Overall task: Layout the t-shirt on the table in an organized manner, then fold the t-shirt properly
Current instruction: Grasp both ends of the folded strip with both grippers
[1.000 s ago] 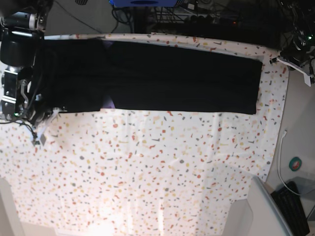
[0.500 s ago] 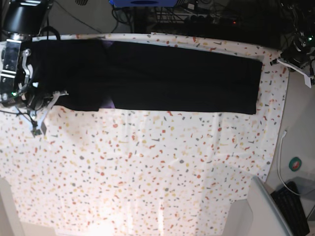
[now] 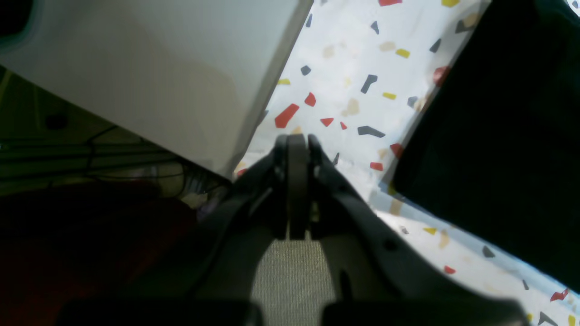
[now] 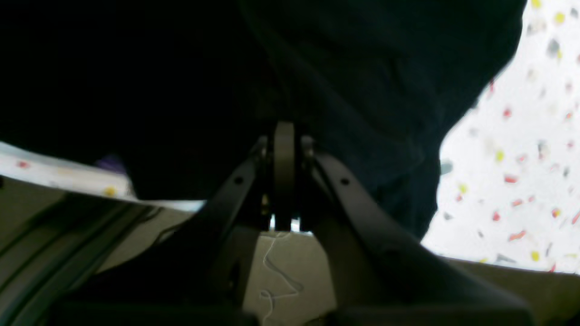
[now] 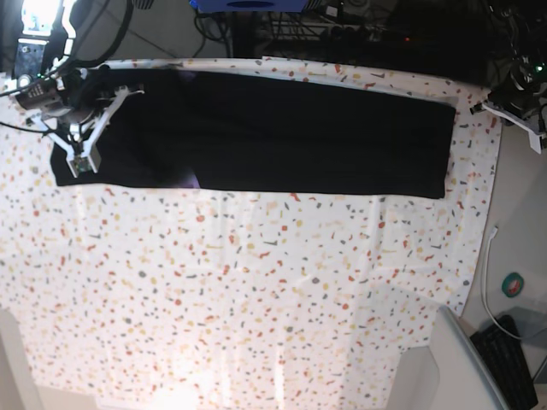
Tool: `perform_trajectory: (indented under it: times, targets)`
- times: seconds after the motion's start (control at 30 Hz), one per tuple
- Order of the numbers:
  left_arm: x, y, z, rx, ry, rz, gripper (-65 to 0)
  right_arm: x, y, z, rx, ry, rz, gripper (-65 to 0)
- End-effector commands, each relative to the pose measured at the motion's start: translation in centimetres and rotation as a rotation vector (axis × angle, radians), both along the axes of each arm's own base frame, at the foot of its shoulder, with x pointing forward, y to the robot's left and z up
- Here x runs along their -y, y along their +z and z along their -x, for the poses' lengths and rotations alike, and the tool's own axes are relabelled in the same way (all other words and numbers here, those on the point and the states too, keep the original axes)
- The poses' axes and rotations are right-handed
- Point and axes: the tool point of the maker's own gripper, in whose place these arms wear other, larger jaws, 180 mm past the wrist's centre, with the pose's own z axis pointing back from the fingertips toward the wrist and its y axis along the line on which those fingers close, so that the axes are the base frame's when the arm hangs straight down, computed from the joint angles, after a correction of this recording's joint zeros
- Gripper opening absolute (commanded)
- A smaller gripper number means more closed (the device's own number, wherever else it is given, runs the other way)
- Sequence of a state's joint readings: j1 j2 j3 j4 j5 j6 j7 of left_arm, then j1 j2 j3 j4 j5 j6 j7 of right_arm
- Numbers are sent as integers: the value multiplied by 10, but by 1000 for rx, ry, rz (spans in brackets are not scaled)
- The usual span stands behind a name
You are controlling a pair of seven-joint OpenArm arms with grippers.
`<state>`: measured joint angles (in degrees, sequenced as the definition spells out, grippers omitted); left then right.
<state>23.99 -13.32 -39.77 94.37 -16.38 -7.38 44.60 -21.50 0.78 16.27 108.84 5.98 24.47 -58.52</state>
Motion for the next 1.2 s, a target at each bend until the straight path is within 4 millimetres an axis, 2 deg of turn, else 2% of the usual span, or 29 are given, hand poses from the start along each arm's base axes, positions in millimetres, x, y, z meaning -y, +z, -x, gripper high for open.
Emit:
perform_trajectory:
  times: [0.0,0.13,0.3,0.47,0.53,0.57,0.63,0.77,0.8,0.9,0.97,1.03,1.17]
  targets:
    - [-7,10,-5,20,-9,-32,-650,-1,4,-7,31,0,-8,-650]
    - [-6,10,-6,21,-10,-32,-650,0,-7,-11,22,-5,-21,-650]
    - [-7,10,-5,19,-10,-34,-650,-2,-15,2,-22,-6,-30,-650]
    - [-7,11,-6,20,-11,-34,-650,-9,1,1,-1,-5,-27,-642]
    - [-6,10,-5,20,-9,-32,-650,-10,8,1,12,-1,-20,-513]
    - [-5,9,-6,20,-10,-28,-650,-11,13,1,20,1,-17,-473]
    - [-3,9,-6,22,-12,-27,-650,-11,20,-1,42,3,-12,-447]
    - [16,1,-11,6,-68,-4,-650,-8,26,-10,81,-5,-9,-459]
    - [21,-1,-13,2,-82,3,-650,-2,29,-14,106,-24,-4,-485]
    - [44,-2,-23,32,-109,35,-650,19,29,-29,175,-87,1,-650]
    - [57,1,-32,63,-120,53,-650,28,16,-32,158,-120,-6,-650]
    - [76,-1,-50,87,-160,83,-650,34,2,-28,119,-151,-17,-650]
    - [111,-28,-69,47,-233,154,-650,37,-26,-20,40,-181,-49,-650]
